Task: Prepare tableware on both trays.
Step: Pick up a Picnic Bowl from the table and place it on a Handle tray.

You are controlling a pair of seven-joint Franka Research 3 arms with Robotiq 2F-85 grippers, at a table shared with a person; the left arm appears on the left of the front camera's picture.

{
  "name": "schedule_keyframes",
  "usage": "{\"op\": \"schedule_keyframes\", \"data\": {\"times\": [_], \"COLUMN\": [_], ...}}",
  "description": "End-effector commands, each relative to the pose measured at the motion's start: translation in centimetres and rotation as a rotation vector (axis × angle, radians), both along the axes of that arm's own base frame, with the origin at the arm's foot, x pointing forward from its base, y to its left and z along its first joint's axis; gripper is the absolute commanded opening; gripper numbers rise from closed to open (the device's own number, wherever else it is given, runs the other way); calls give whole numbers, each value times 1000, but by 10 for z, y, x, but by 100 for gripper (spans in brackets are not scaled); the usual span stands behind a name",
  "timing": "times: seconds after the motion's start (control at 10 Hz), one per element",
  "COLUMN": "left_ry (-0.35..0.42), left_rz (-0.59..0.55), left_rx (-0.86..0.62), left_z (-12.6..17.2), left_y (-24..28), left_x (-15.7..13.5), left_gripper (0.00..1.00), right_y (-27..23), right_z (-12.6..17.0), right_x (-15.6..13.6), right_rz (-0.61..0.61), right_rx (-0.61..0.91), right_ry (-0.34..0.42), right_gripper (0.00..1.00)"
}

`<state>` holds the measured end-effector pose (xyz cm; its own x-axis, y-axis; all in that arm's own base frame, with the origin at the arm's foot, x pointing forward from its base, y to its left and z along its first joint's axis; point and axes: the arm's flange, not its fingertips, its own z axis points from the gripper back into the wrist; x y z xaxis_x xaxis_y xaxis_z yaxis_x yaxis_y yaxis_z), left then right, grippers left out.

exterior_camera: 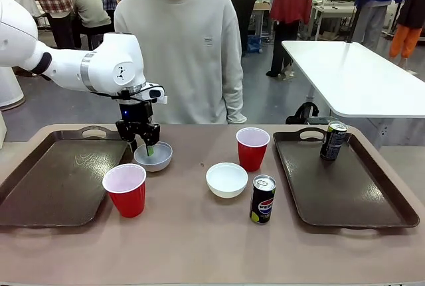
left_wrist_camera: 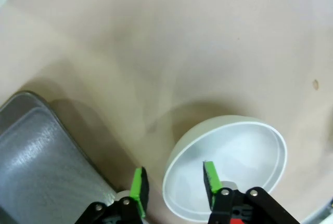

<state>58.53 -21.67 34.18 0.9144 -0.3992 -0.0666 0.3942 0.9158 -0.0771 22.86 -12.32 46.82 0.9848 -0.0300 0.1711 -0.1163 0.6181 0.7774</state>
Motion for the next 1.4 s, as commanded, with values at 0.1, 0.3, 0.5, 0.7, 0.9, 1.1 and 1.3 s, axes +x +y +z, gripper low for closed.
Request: {"op": "schedule_keyframes", "data": {"times": [0.1,0.3,0.5,0.7,0.9,1.1,1.3], "left_ry": [27,27,20,13,-66,-105,-107], "left_rz": [-14,-6,10,30,109,178,217], "left_rx": [-21,-14,-34,-71,-44,-43,-10], "left_z": [7,8,21,45,114,154,159], "left_y": [4,6,7,7,32,72,100], "left_x": [3,3,-2,-17,-53,-83,-104], "left_gripper": [12,0,0,0,0,0,0], "right_y": [1,1,1,1,1,1,1], "right_z": [1,1,1,1,1,1,1], "right_x": [1,1,1,1,1,1,1], "right_rz": [2,2,2,2,2,2,2], "right_rx": [25,25,25,25,25,25,25], "right_ry": [-7,-7,-7,-7,-7,-7,-7], "right_gripper": [100,100,100,100,100,100,100]}}
